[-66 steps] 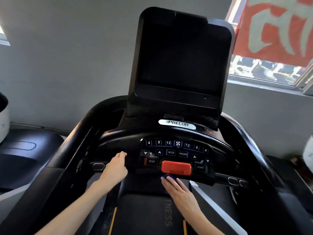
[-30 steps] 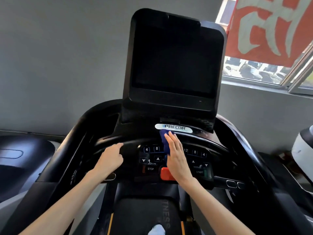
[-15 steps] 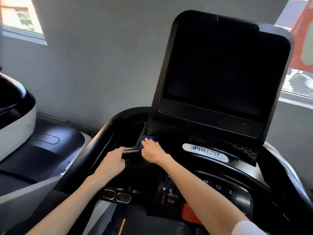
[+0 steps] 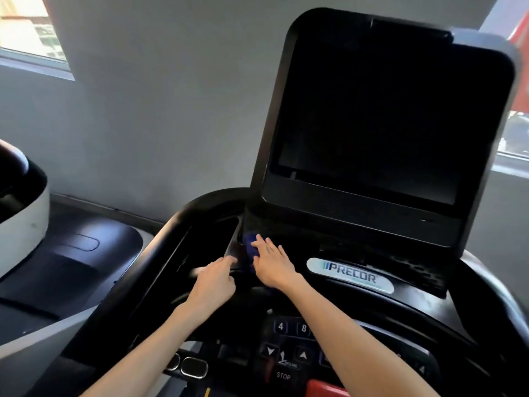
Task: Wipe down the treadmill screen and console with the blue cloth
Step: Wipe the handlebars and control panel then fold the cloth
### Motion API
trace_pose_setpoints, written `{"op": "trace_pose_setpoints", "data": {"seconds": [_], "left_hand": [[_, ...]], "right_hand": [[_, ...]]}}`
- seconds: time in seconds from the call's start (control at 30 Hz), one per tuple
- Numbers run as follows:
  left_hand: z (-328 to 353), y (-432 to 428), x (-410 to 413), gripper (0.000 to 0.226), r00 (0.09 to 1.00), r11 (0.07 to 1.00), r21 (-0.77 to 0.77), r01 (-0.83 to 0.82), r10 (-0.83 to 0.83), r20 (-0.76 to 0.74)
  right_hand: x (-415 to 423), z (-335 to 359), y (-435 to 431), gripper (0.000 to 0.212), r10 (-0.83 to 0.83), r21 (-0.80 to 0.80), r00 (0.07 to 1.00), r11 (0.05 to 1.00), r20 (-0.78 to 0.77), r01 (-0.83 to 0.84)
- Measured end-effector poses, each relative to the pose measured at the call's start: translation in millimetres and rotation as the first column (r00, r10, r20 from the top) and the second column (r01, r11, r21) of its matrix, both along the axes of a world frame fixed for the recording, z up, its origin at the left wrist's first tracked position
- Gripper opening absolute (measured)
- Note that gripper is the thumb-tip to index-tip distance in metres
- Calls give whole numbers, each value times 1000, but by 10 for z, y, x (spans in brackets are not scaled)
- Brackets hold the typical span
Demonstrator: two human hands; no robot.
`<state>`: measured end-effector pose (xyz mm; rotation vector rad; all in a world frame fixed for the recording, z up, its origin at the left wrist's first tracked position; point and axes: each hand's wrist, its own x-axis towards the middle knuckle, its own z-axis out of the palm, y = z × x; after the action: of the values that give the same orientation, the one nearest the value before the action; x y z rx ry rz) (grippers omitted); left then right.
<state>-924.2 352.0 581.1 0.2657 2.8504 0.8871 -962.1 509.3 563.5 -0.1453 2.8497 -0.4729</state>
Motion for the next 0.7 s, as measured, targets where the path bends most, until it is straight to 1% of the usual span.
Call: {"op": "trace_pose_setpoints", "data": {"seconds": [0.1,0.17,0.27,0.37,0.43,0.57,0.67,0.7], "left_hand": [[66,240,-42,48,999,999,20,47,-48,12],[80,413,-63,47,996,996,32,89,-89,-6],[130,719,-39,46,989,988,47,150,-150,9],[176,1037,18,45,977,975,65,213,-212,-14],[196,1209,55,45,968,965,77,249,-247,-37],[212,1375,103,45,956,953,73,294,-292,-37],[235,1393,99,45,953,952,55,302,-301,-33],[236,1388,91,46,953,952,51,302,-300,-39]], "right_hand": [[198,114,595,53,-77,17,997,997,18,77],[379,150,996,54,-188,-12,982,982,24,188],[650,161,1590,53,-352,-15,935,936,40,353],[887,93,2072,53,-478,-24,878,878,23,478],[1087,34,2366,53,-583,-47,812,811,8,583],[1536,-107,2944,52,-778,-78,627,627,-33,775],[1581,-159,3116,51,-880,-147,475,470,-2,871],[1516,-159,3106,50,-899,-145,437,433,-3,890]]}}
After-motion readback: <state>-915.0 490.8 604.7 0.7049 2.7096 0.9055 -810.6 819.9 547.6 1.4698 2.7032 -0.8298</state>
